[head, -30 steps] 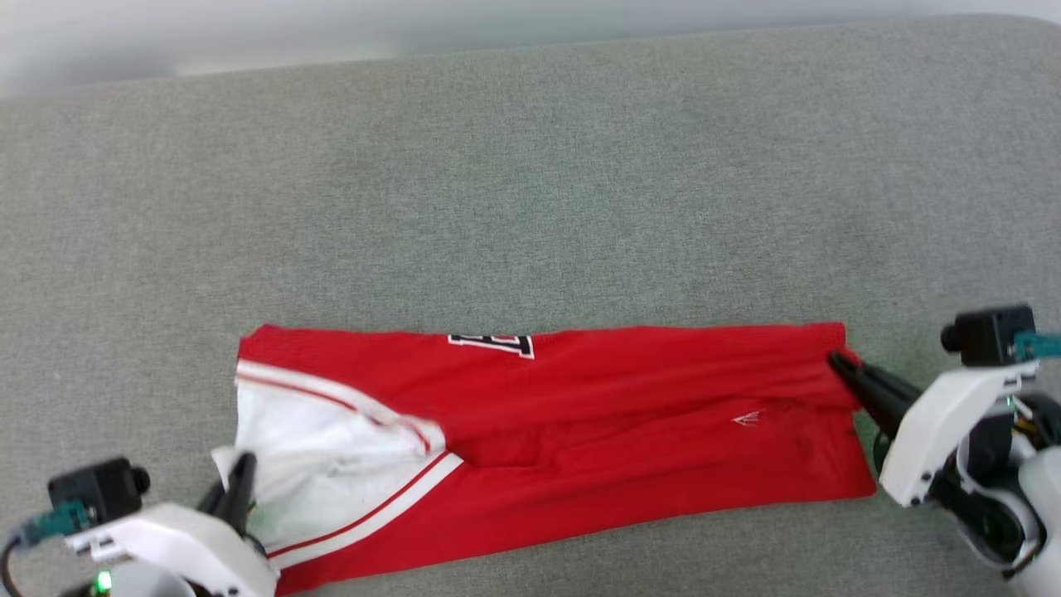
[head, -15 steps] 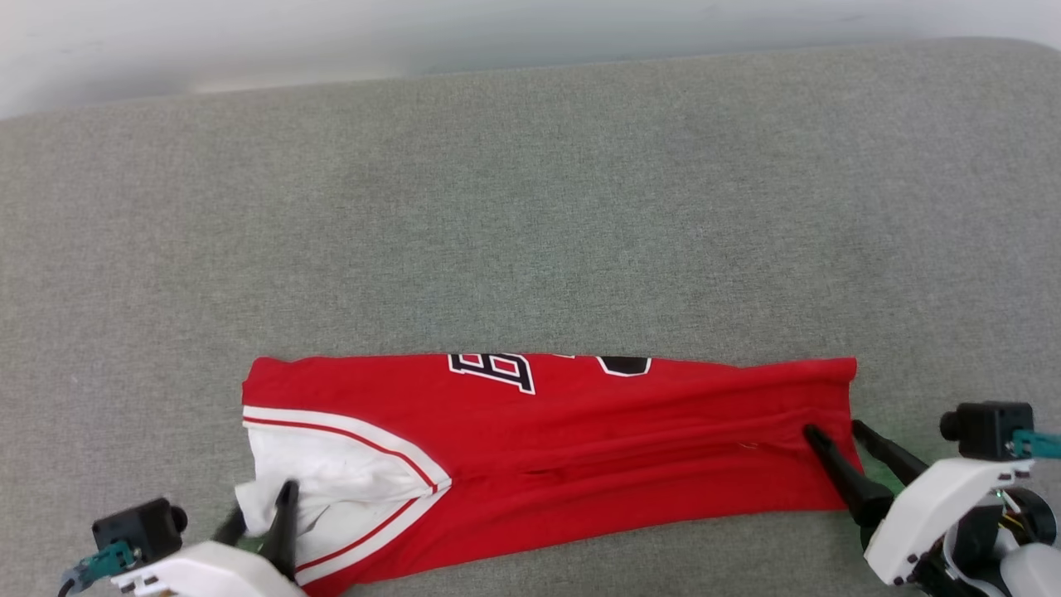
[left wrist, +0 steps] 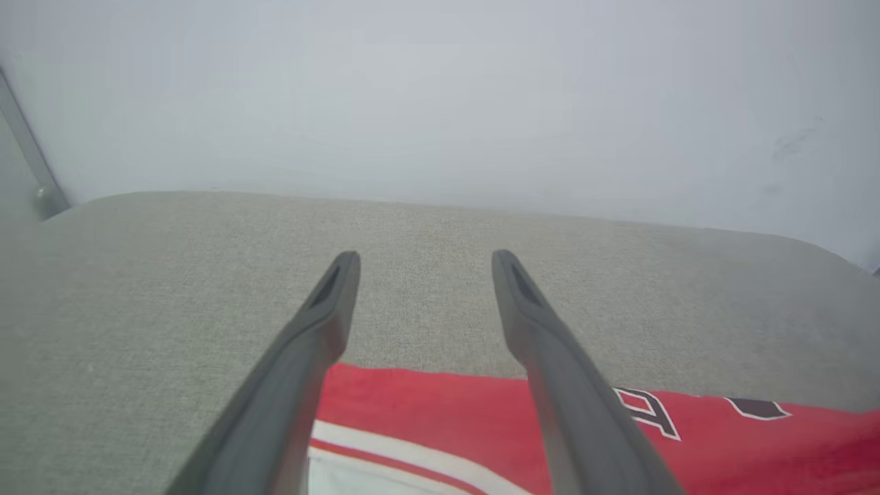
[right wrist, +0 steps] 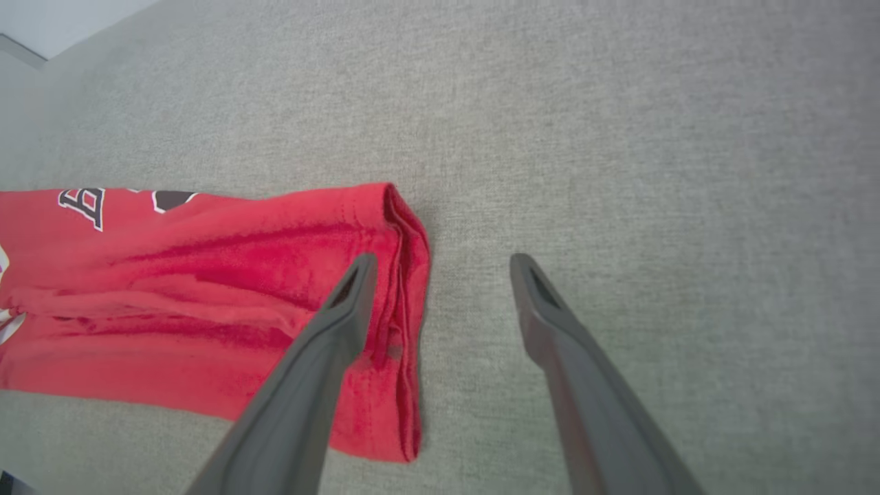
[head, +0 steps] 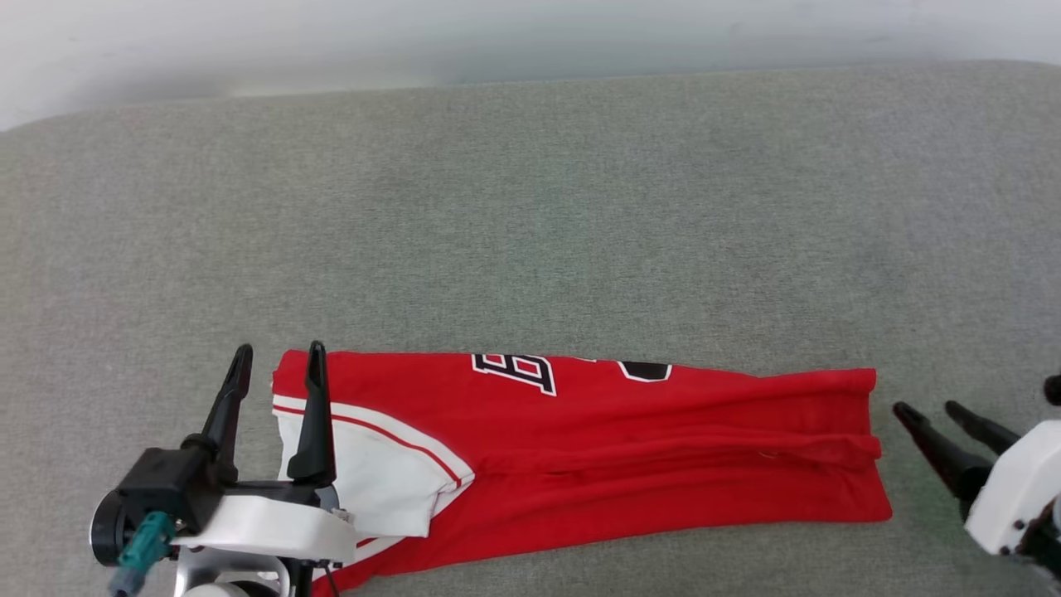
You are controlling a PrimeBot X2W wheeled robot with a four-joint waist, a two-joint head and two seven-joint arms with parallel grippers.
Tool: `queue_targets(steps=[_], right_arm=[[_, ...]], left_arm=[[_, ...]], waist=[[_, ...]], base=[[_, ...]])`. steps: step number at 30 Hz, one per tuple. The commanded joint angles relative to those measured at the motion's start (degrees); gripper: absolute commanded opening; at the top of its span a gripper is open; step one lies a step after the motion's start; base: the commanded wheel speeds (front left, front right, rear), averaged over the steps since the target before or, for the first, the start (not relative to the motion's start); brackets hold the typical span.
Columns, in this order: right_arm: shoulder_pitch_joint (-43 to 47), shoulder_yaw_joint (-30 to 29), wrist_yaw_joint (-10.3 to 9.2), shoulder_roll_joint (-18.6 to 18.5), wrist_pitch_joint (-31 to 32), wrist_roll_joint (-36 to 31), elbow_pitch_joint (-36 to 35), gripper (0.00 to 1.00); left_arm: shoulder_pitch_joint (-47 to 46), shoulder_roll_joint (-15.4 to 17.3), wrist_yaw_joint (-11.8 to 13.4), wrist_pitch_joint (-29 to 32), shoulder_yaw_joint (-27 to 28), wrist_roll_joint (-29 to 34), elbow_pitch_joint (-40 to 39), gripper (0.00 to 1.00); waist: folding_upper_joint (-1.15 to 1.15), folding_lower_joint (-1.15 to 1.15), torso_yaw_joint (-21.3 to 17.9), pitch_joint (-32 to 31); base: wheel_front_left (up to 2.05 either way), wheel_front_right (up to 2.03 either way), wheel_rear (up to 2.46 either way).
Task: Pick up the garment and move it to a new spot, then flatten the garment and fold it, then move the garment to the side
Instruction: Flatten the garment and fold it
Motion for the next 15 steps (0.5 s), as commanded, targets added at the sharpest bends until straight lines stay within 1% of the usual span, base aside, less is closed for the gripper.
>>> queue_targets(steps=[1, 6, 10, 15], right_arm=[[0.25, -0.94, -0.02, -0.52, 2.12, 0.74, -0.97, 1.00], [0.34, -2.04, -0.02, -1.58, 9.88, 0.43, -3.49, 1.00], [-0.02, -2.12, -0.02, -0.83, 12.85, 0.10, -4.00, 1.00], [0.05, -0.89, -0.02, 1.00, 17.86, 1.03, -2.06, 1.00]], left_arm=[[-0.78, -0.01, 0.71, -1.08, -0.38, 1.64, -0.41, 1.00], [-1.44, -0.96, 1.91, -2.74, -2.20, 5.44, -2.32, 1.00], [-2.08, -1.01, 2.35, -2.92, -3.25, 7.14, -2.87, 1.00], [-3.76, -1.80, 2.73, -3.04, -4.42, 8.13, -3.15, 1.00]], waist=[[0.00, 0.00, 0.57, 0.09], [0.00, 0.00, 2.51, 1.28], [0.00, 0.00, 3.67, 2.46], [0.00, 0.00, 5.30, 4.83]], base=[[0.00, 0.00, 0.00], [0.00, 0.00, 0.00], [0.00, 0.00, 0.00], [0.00, 0.00, 0.00]])
